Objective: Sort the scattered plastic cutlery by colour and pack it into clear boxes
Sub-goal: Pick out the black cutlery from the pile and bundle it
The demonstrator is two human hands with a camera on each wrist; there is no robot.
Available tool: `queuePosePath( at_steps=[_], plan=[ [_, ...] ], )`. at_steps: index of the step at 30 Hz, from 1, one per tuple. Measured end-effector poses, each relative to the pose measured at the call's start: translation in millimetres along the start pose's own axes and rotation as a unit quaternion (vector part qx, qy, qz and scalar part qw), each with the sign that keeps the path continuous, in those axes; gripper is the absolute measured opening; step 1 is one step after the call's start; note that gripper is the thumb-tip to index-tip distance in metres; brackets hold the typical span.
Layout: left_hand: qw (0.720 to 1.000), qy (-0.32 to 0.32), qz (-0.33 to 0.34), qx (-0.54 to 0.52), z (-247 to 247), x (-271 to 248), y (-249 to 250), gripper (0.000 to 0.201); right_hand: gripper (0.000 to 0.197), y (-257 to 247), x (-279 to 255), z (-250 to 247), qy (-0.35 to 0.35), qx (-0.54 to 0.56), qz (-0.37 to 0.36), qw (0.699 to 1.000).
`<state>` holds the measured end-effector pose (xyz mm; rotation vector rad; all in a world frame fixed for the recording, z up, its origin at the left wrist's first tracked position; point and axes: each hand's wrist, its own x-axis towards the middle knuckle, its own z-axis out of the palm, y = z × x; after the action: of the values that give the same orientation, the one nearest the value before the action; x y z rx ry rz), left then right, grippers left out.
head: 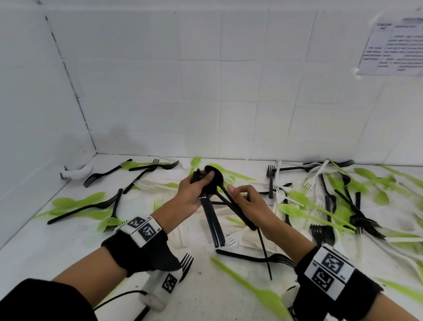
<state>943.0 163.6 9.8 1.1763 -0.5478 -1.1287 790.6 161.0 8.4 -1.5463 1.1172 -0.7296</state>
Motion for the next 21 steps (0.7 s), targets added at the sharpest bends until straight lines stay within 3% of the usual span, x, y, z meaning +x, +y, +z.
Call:
queuePosePath(
  at_steps=[4, 7, 11, 14, 21],
  plan=[
    [0.998, 0.022, -0.037, -0.035, -13, 4, 0, 0.009, 0.032, 2, 2, -14, 0.020, 0.057, 0.056, 0.997],
    [0.998, 0.019, -0.049, -0.027, -16, 4, -3, 0.008, 0.022, -8, 2, -21, -0.010, 0.122, 0.063, 0.990],
    [0.998, 0.012, -0.060, -0.013, -11, 2, -6, 0.008, 0.043, -17, 6, -16, -0.051, 0.111, 0.063, 0.990],
    [0.999, -0.012, -0.047, 0.010, -7, 2, -9, 0.005, 0.039, -18, 10, -8, -0.066, 0.135, 0.044, 0.988],
    [0.995, -0.092, -0.041, 0.023, 1, -5, -9, 0.009, 0.020, -8, 14, 0, -0.002, 0.137, 0.008, 0.991]
  ],
)
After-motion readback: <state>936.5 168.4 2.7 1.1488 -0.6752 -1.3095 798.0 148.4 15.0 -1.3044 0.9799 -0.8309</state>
